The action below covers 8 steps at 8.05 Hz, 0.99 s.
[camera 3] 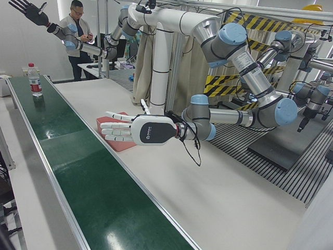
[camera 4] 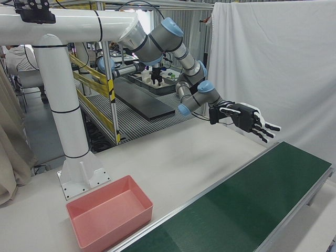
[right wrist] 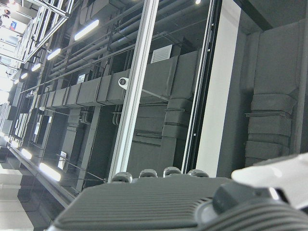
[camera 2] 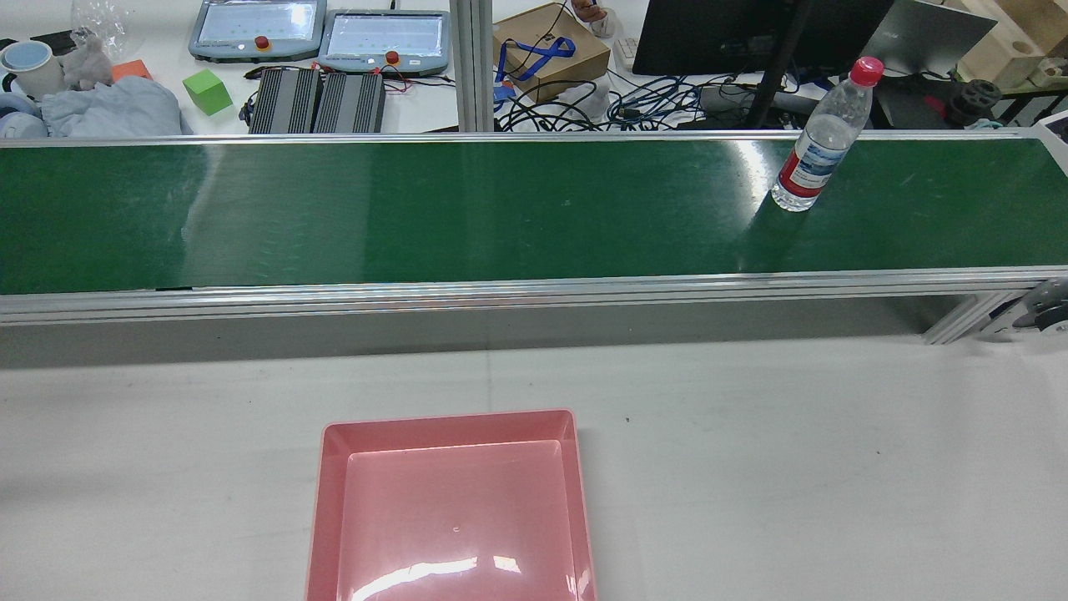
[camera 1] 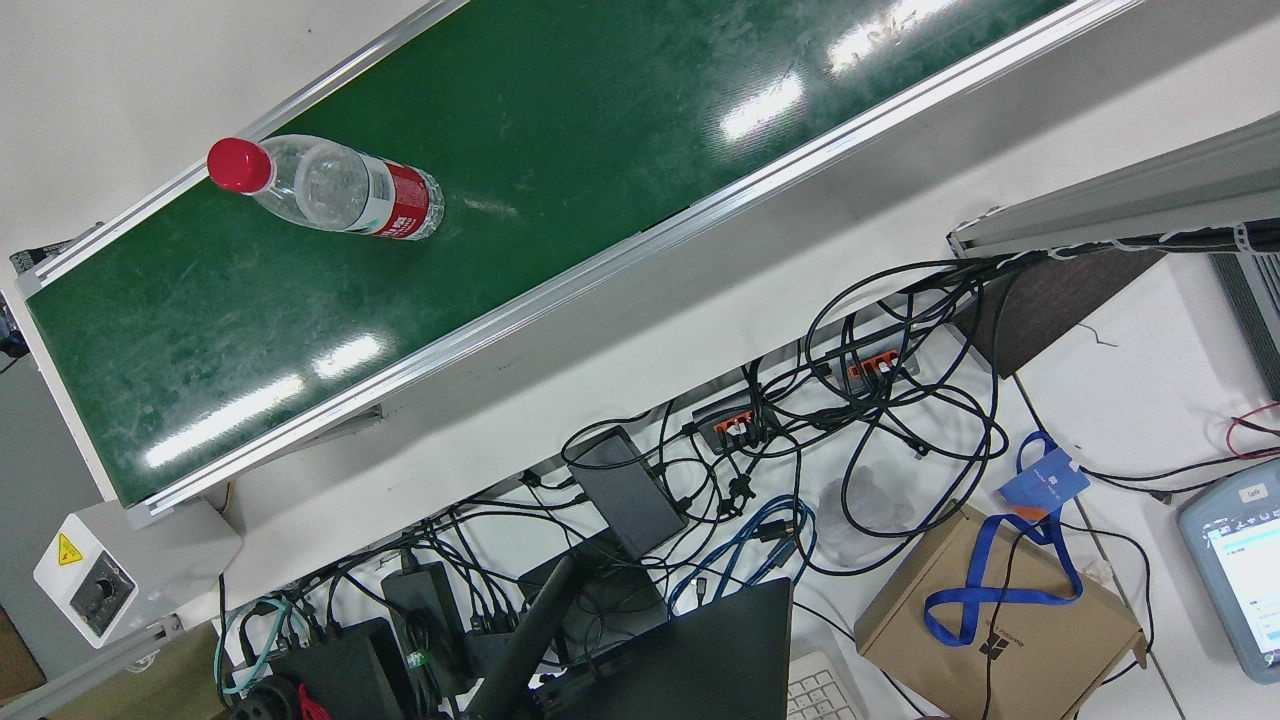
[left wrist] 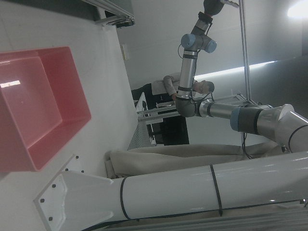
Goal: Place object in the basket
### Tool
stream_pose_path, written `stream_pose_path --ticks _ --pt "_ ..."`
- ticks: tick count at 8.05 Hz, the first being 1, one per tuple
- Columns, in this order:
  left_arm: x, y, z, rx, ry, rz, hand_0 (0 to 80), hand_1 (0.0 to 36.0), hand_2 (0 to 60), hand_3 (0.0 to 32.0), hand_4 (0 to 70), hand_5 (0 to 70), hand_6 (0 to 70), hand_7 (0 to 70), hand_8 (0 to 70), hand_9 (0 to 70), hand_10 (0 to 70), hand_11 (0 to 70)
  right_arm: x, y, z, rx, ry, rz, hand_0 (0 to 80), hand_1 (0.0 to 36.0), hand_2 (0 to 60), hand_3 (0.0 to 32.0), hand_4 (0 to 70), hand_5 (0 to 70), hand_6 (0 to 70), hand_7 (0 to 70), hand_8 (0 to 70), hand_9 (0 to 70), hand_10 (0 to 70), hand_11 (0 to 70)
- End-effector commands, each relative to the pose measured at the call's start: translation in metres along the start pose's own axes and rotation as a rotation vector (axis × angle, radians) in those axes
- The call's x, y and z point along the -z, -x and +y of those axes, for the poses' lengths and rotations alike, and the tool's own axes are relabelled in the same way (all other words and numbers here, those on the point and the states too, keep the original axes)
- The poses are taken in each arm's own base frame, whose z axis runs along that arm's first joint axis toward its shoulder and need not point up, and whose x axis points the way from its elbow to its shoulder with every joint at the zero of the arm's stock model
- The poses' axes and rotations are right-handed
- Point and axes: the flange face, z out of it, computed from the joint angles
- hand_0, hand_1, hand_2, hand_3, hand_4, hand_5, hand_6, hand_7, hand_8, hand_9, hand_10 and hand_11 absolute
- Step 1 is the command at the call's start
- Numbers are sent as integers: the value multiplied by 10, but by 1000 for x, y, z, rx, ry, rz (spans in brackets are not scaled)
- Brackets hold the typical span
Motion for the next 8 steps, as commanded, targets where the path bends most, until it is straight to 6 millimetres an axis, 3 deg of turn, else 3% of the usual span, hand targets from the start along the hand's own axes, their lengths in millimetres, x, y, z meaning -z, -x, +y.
stream_pose_path --ticks 1,3,5,8 --pt "5 -19 -2 -14 -24 37 414 56 65 0 200 124 5 0 30 67 67 103 3 -2 -5 -4 -11 2 0 0 0 0 0 0 0 0 0 0 0 0" --pt "9 -27 -2 -28 -41 43 427 59 49 0 199 127 4 0 30 68 61 95 7 -6 -14 -7 -29 9 0 0 0 0 0 0 0 0 0 0 0 0" --pt "21 -35 12 -29 -39 46 427 60 59 0 202 123 1 0 29 65 56 88 9 -11 -18 -10 -37 18 0 0 0 0 0 0 0 0 0 0 0 0" --pt "28 -32 12 -42 -50 32 402 64 121 0 197 123 5 0 33 69 65 100 1 -5 -6 -15 -9 6 0 0 0 0 0 0 0 0 0 0 0 0"
